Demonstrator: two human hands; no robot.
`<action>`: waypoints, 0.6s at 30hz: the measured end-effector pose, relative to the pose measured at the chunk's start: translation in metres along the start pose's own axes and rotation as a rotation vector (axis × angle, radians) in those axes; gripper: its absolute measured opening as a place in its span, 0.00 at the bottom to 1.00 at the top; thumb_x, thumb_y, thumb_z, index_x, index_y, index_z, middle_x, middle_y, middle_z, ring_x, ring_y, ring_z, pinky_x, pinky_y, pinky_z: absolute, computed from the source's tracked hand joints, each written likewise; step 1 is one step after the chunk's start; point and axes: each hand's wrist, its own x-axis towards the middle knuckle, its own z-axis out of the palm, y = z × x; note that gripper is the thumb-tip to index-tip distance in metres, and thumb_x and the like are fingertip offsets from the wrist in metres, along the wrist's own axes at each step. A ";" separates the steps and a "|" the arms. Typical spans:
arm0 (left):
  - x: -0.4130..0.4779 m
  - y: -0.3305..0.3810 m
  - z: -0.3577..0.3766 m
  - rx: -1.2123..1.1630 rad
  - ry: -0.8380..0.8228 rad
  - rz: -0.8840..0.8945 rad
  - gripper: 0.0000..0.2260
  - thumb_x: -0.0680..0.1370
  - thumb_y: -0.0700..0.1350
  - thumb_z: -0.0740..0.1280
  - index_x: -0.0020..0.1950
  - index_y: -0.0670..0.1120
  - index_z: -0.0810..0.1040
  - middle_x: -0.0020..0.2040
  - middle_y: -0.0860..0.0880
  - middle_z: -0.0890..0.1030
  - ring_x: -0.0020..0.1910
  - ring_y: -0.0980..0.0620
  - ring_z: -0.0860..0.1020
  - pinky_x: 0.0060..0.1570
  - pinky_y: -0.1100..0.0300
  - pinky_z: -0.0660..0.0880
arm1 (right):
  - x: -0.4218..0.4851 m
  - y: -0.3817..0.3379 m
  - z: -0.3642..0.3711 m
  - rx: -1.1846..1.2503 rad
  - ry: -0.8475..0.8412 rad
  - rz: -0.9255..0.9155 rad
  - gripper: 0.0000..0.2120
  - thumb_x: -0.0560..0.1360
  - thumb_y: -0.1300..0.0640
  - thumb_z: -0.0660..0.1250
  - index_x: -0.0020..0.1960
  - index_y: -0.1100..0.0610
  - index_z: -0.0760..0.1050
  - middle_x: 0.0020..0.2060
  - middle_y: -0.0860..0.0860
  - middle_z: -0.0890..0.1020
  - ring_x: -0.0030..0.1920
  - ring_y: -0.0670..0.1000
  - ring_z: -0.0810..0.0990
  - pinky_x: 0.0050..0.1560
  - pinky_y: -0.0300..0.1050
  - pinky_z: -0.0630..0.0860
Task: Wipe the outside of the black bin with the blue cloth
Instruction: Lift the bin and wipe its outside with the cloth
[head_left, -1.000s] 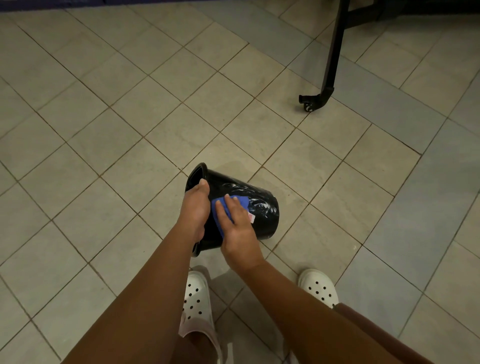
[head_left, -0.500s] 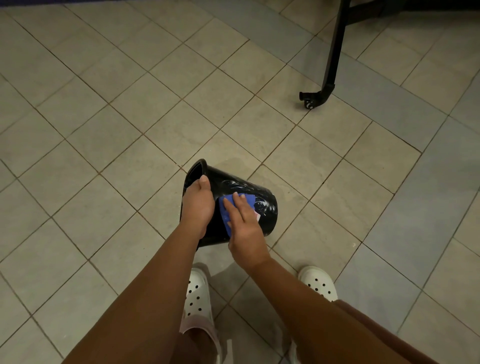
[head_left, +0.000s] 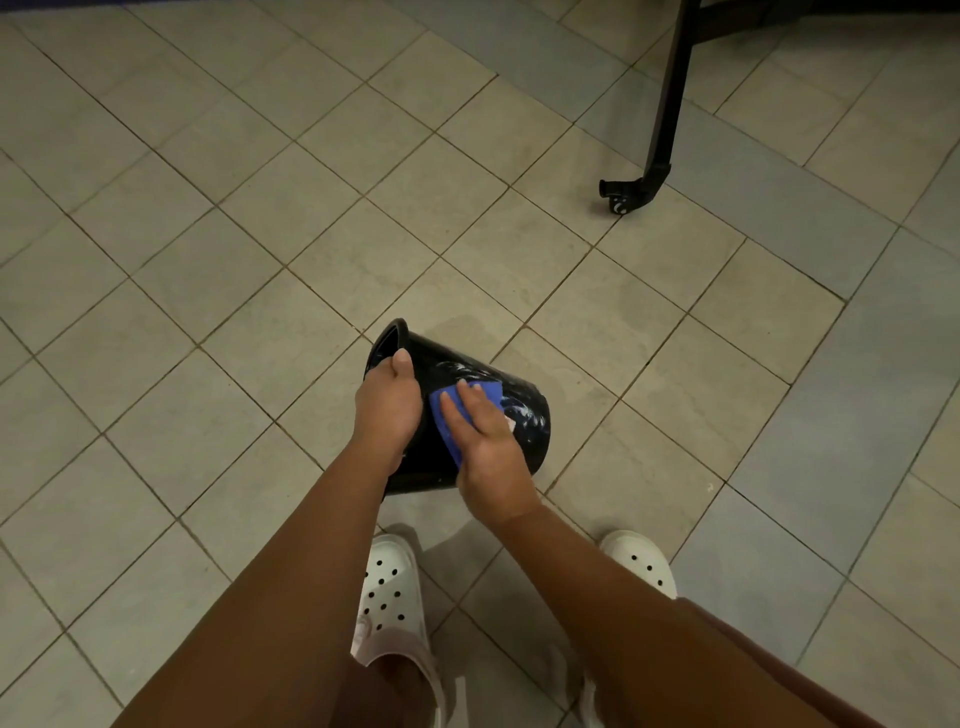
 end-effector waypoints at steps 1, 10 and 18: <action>0.000 -0.001 0.000 -0.008 0.002 -0.005 0.22 0.84 0.53 0.49 0.63 0.41 0.75 0.57 0.40 0.79 0.56 0.42 0.77 0.56 0.49 0.73 | 0.005 0.001 -0.003 0.014 -0.009 0.023 0.35 0.67 0.73 0.69 0.71 0.61 0.64 0.70 0.62 0.65 0.71 0.63 0.62 0.70 0.56 0.56; 0.003 -0.005 0.000 -0.004 0.049 -0.025 0.21 0.84 0.53 0.48 0.60 0.41 0.75 0.53 0.40 0.77 0.53 0.44 0.75 0.52 0.51 0.71 | -0.017 0.003 -0.001 -0.086 -0.038 0.322 0.39 0.72 0.66 0.68 0.75 0.56 0.51 0.75 0.57 0.54 0.75 0.57 0.52 0.73 0.55 0.55; 0.004 -0.007 0.002 -0.029 0.043 -0.023 0.19 0.84 0.53 0.49 0.57 0.43 0.75 0.53 0.42 0.77 0.53 0.45 0.75 0.54 0.50 0.72 | 0.009 0.021 -0.012 -0.045 -0.136 0.303 0.38 0.74 0.64 0.66 0.76 0.53 0.48 0.76 0.55 0.51 0.75 0.56 0.49 0.74 0.52 0.51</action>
